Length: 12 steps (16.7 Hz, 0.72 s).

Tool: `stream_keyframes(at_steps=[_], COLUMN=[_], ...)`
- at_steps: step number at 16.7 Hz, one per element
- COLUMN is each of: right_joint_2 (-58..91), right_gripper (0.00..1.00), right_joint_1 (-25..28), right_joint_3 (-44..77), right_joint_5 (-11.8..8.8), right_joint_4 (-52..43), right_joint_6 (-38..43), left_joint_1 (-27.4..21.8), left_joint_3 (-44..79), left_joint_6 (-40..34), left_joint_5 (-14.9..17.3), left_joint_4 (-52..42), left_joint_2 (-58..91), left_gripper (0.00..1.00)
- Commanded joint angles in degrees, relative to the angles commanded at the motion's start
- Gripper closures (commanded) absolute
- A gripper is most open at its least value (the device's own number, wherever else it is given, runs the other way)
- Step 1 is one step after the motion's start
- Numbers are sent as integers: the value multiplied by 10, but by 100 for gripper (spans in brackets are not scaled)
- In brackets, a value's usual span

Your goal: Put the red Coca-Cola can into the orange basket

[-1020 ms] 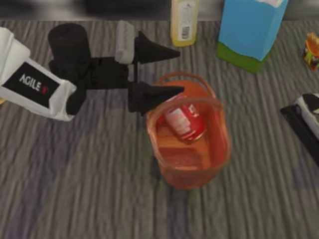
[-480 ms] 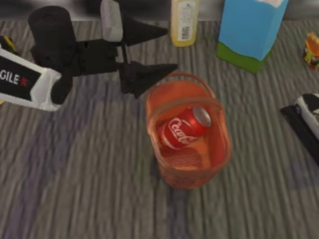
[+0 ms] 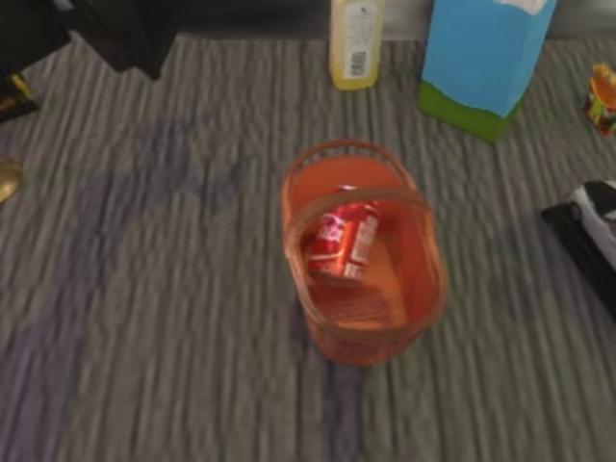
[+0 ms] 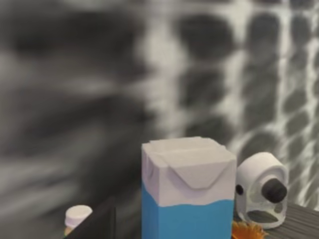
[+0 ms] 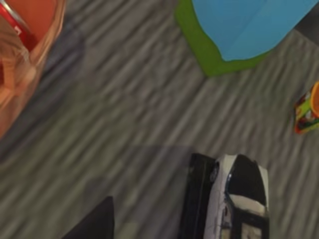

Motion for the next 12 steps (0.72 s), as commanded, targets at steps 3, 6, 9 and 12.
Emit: stream_keyframes(at_steps=[3,6,9,12], right_joint_2=[190,379,553,695], right_gripper=[0,0,0,0], right_joint_1=[56,109,156,195], right_joint_3=[195,390,569,714], right_joint_5=[1,2,3,4], right_joint_4=[-130,-255,-367,-459], right_joint_6=[-84,-165,-236,-294], left_joint_1=[29,52,70,82], left_joint_3=[-90,-190,-292,-386], left_joint_6=[-6,-2,12,31], left_joint_5=[-107,-209,-299,-372], left_joint_4=[-83,-166,-246,-315], left_joint_2=[-203,-393,-551,-675], left_gripper=[0,0,0,0])
